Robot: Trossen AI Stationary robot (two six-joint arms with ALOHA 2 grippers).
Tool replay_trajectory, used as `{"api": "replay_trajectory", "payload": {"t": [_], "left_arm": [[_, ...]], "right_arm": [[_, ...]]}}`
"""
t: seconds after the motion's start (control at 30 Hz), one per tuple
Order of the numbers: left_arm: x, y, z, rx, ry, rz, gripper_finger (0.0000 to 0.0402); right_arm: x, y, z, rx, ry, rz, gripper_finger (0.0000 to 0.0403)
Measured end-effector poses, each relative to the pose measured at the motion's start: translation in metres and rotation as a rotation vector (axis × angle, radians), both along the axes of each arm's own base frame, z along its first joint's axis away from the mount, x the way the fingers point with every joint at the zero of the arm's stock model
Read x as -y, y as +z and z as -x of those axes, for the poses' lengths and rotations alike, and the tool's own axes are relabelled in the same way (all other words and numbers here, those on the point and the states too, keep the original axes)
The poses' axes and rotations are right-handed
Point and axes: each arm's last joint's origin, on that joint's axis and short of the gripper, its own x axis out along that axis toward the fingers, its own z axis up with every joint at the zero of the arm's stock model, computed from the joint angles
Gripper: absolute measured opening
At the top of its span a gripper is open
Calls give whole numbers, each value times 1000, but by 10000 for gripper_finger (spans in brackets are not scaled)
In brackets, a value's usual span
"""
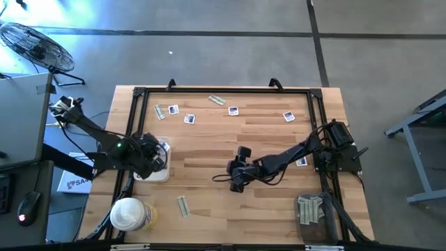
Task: Pick & Place First Aid Supplies
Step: Put the blue alcohol pad into the white bin
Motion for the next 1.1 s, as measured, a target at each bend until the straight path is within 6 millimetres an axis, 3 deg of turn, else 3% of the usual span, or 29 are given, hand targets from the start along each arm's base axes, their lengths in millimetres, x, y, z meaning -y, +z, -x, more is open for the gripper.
{"api": "replay_trajectory", "payload": {"t": [0.2,0.53,0.87,1.0,1.1], "left_arm": [[-1,-13,4,-56,31,47,0],[0,-17,2,-70,28,16,2],[1,-23,-2,-113,37,-77,74],[0,-22,-3,-83,35,-117,87],[0,-17,-3,-72,26,-138,87]], "right_arm": [[3,0,-1,8,-16,-26,183],[4,1,-3,26,-23,-25,183],[9,2,-4,31,-31,-24,183],[19,2,-7,28,-51,-14,183],[38,2,-10,26,-97,1,183]]}}
